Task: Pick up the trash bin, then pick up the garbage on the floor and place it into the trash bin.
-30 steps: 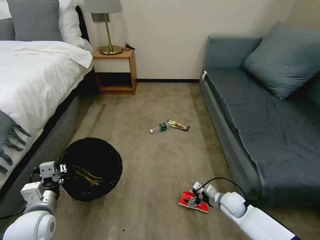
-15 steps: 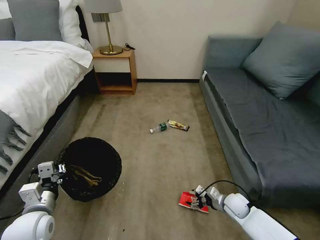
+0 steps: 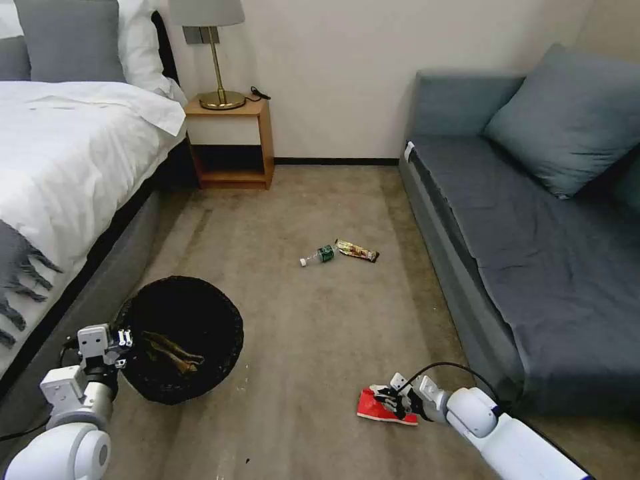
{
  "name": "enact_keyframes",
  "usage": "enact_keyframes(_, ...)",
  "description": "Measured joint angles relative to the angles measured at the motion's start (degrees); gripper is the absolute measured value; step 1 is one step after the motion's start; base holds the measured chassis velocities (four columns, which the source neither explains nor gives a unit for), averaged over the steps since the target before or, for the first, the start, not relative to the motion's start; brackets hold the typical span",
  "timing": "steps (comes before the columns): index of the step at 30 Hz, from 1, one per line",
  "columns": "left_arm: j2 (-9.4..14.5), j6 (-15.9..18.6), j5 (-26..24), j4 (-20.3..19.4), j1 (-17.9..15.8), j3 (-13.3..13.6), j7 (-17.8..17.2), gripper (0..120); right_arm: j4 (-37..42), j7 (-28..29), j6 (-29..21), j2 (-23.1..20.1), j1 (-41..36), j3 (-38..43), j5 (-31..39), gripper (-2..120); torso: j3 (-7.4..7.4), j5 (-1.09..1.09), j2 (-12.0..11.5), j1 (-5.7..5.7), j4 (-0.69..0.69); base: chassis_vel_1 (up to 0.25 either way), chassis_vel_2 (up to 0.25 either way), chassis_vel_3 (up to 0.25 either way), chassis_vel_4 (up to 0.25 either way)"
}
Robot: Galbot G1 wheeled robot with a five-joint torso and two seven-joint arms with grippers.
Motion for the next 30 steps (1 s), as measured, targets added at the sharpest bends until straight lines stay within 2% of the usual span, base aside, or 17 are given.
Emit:
enact_keyframes(8, -0.1, -0.3, 0.3, 0.2, 0.3, 0.3, 0.2, 4, 0.1, 0.1, 1.1, 1.3, 0.7, 1.4, 0.8, 0, 0.00, 0.00, 0.0, 0.00, -0.01, 0.000, 0.000, 0.000, 0.000)
enact_keyframes(15, -0.2, -0.6, 0.7, 0.2, 0.6, 0.4, 0.6, 4, 4.8, 2.4, 2.2, 4.0, 3.5, 3.6, 8.9, 0, 0.00, -0.01, 0.0, 0.00, -0.01, 0.000, 0.000, 0.000, 0.000)
enact_keyframes(18, -0.5, -0.8, 1.1, 0.0, 0.8, 0.5, 0.8, 4, 7.4, 4.9, 3.1, 6.2, 5.2, 3.6, 16.6, 0, 0.00, -0.02, 0.0, 0.00, 0.00, 0.000, 0.000, 0.000, 0.000)
enact_keyframes(19, -0.7, -0.9, 1.4, 0.0, 0.8, 0.7, 0.9, 4, 9.0, 6.3, 3.7, 7.6, 6.1, 3.2, 21.4, 0, 0.00, -0.02, 0.0, 0.00, 0.00, 0.000, 0.000, 0.000, 0.000)
enact_keyframes(20, -0.7, -0.9, 1.4, 0.0, 0.8, 0.7, 0.9, 4, 9.0, 6.3, 3.7, 7.6, 6.1, 3.2, 21.4, 0, 0.00, -0.02, 0.0, 0.00, 0.00, 0.000, 0.000, 0.000, 0.000)
enact_keyframes(23, -1.0, -1.1, 2.0, 0.0, 0.7, 1.1, 1.1, 4, 13.1, 11.1, 6.3, 12.4, 8.7, 0.1, 32.9, 0, 0.01, -0.02, 0.0, 0.00, 0.02, 0.000, 0.000, 0.000, 0.000)
enact_keyframes(25, -1.0, -1.1, 2.1, 0.0, 0.7, 1.1, 1.1, 4, 13.8, 11.7, 6.4, 12.8, 8.9, -0.4, 34.4, 0, 0.01, -0.02, 0.0, 0.00, 0.02, 0.000, 0.000, 0.000, 0.000)
enact_keyframes(28, -1.5, -1.1, 2.8, 0.0, 0.1, 1.7, 1.1, 4, 18.7, 14.3, 5.8, 15.1, 9.8, -4.3, 42.6, 0, 0.00, -0.03, 0.0, 0.00, 0.00, 0.000, 0.000, 0.000, 0.000)
enact_keyframes(30, -1.7, -1.1, 2.9, 0.0, 0.0, 2.0, 1.1, 4, 20.2, 14.8, 5.2, 15.7, 9.9, -5.5, 44.2, 0, 0.00, -0.04, 0.0, 0.00, 0.00, 0.000, 0.000, 0.000, 0.000)
